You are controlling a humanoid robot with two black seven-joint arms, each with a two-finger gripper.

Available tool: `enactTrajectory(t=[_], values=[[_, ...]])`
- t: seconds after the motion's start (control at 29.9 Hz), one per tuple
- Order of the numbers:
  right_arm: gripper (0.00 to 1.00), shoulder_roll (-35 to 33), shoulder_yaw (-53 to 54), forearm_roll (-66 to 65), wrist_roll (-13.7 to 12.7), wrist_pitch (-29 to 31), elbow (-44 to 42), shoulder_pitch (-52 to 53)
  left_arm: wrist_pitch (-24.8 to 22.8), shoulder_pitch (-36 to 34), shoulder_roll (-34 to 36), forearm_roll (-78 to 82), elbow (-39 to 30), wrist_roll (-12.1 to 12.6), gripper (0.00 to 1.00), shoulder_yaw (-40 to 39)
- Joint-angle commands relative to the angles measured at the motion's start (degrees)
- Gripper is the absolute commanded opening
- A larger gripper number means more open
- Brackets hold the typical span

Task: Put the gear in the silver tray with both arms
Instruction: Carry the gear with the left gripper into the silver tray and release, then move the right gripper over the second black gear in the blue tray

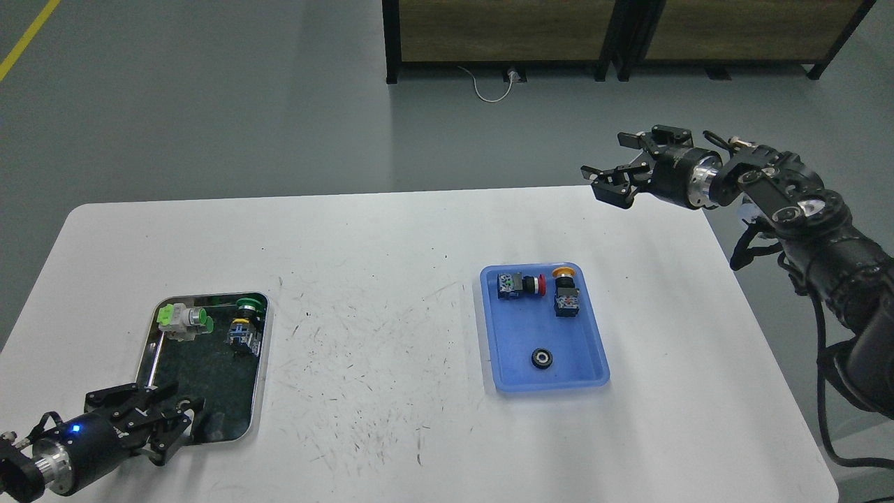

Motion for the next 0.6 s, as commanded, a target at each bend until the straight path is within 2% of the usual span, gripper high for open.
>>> enactTrajectory(t=[0.0,0.27,0.57], values=[[0.86,0.85,-0.04,-0.03,-0.01,0.00,0.36,0.09,0.11,0.02,-0.11,-0.36,0.00,-0.61,0.77,-0.35],[0.86,1.03,-0.39,-0.03,-0.09,0.00,5.62,-0.61,0.02,-1.73,1.82,-6.68,0.00,0.44,0.96,-4.11],[0.87,-4.41,-8.11,-0.47,-0.44,0.00,22.84,-0.78,-2.79,-7.61,9.03,-7.56,-0.79,1.67,0.97,-13.00]])
